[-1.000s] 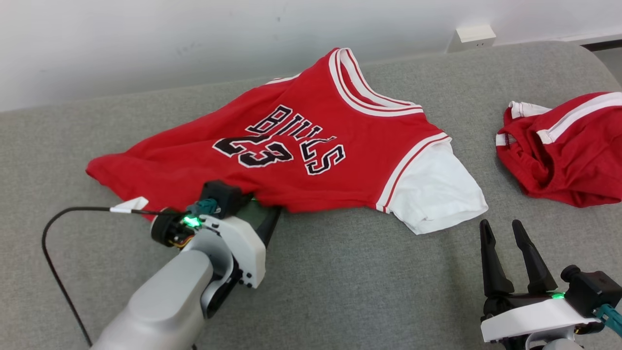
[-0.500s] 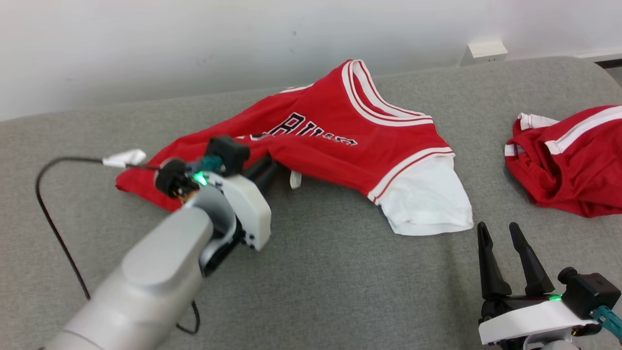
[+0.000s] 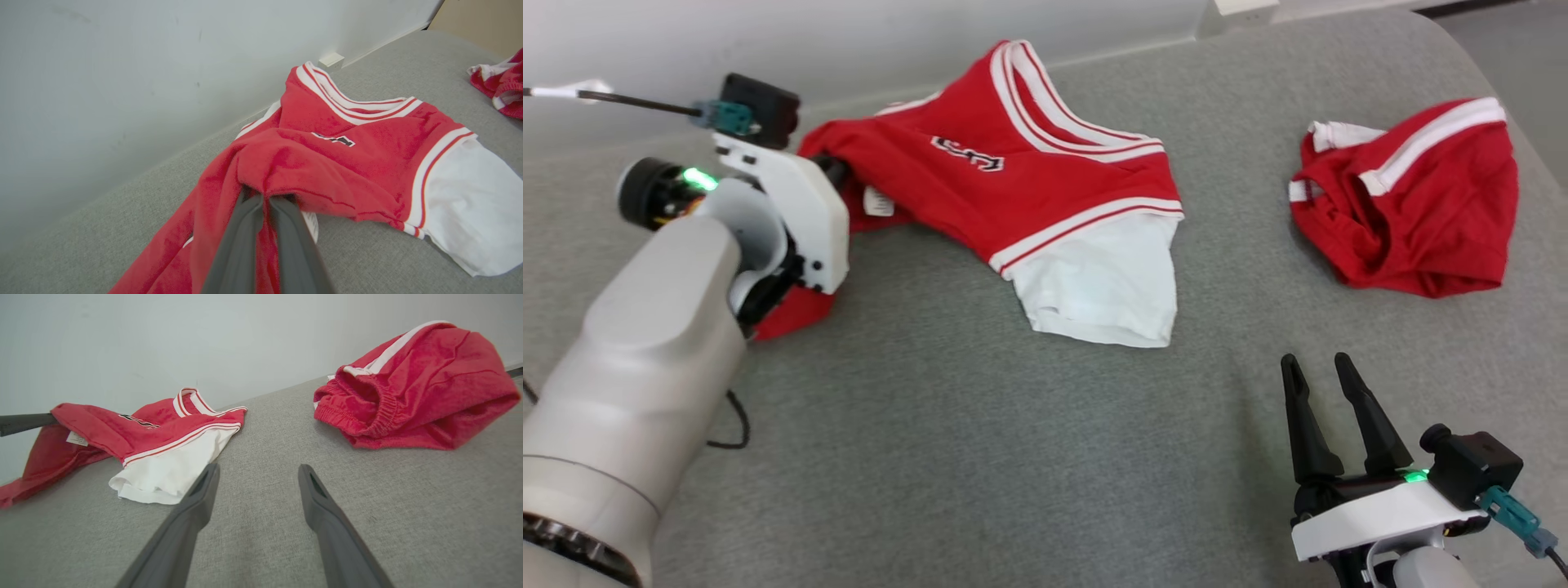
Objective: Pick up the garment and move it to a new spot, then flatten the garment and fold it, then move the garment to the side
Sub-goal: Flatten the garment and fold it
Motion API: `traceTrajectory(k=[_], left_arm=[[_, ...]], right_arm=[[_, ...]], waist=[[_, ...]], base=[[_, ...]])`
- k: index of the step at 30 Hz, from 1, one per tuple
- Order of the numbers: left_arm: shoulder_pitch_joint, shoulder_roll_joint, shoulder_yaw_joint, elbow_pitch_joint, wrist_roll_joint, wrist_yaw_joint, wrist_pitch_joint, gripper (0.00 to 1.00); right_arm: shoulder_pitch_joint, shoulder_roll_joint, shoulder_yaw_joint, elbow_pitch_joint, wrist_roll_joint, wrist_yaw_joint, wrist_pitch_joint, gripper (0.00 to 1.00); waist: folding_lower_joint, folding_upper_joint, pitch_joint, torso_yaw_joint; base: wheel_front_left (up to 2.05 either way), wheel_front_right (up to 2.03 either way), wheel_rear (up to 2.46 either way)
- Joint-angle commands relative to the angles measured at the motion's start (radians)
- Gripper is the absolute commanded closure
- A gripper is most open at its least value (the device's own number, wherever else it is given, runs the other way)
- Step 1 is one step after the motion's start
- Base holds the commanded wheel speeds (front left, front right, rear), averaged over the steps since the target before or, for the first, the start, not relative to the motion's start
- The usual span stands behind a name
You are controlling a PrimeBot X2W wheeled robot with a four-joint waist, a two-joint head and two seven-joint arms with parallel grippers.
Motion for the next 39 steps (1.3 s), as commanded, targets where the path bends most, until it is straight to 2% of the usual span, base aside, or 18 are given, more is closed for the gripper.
traceTrajectory(k=[1, 2, 3, 4, 5, 6, 14, 21, 24, 32, 39], left_arm=[[-0.01, 0.01, 0.002, 0.036, -0.011, -0.002, -0.008, 1.0], [-0.01, 0.009, 0.005, 0.063, -0.018, -0.003, -0.013, 1.0], [-0.007, 0.004, 0.009, 0.088, -0.026, -0.004, -0.019, 0.93], [-0.001, -0.001, 0.008, 0.111, -0.03, -0.005, -0.024, 0.62], [0.01, -0.01, 0.003, 0.132, -0.033, -0.006, -0.027, 0.24], [0.019, -0.019, 0.0, 0.147, -0.037, -0.006, -0.032, 0.0], [0.029, -0.095, -0.054, 0.158, -0.036, -0.006, -0.119, 0.0], [0.064, -0.136, -0.122, 0.208, -0.037, -0.007, -0.086, 0.0], [0.048, -0.139, -0.126, 0.255, -0.036, -0.004, -0.092, 0.0], [-0.003, -0.16, -0.146, 0.268, -0.03, -0.007, -0.098, 0.0], [-0.034, -0.124, -0.144, 0.318, -0.035, 0.065, -0.021, 0.0]], right_arm=[[-0.01, 0.002, 0.004, 0.004, 0.008, -0.002, -0.003, 0.0], [-0.011, 0.003, 0.006, 0.006, 0.008, -0.002, -0.003, 0.0], [-0.012, 0.003, 0.006, 0.009, 0.009, -0.002, -0.003, 0.0], [-0.012, 0.003, 0.006, 0.011, 0.008, -0.002, -0.003, 0.0], [-0.012, 0.003, 0.007, 0.015, 0.007, -0.002, -0.003, 0.0], [-0.012, 0.004, 0.008, 0.018, 0.003, -0.002, -0.003, 0.0], [-0.008, -0.007, -0.006, 0.026, -0.022, -0.002, -0.003, 0.0], [0.003, -0.017, -0.004, 0.033, -0.022, -0.002, -0.003, 0.0], [-0.005, -0.017, 0.004, 0.028, -0.017, -0.002, -0.003, 0.0], [0.0, -0.012, -0.002, 0.018, -0.008, -0.002, -0.003, 0.0], [-0.02, -0.003, 0.003, 0.012, -0.001, -0.002, -0.003, 0.0]], waist=[[-0.0001, -0.0001, 0.031, -0.038], [-0.0001, -0.0001, 0.032, -0.041], [-0.0001, -0.0001, 0.033, -0.043], [-0.0001, -0.0001, 0.033, -0.043], [-0.0001, -0.0001, 0.03, -0.041], [-0.0001, -0.0001, 0.027, -0.038], [-0.0001, -0.0001, -0.02, 0.028], [-0.0001, -0.0001, -0.059, 0.07], [-0.0001, -0.0001, -0.051, 0.066], [-0.0001, -0.0001, -0.017, 0.043], [-0.0001, -0.0001, 0.008, 0.0]], base=[[0.0, 0.0, 0.0], [0.0, 0.0, 0.0], [0.0, 0.0, 0.0], [0.0, 0.0, 0.0], [0.0, 0.0, 0.0], [0.0, 0.0, 0.0], [0.0, 0.0, 0.0], [0.0, 0.0, 0.0], [0.0, 0.0, 0.0], [0.0, 0.0, 0.0], [0.0, 0.0, 0.0]])
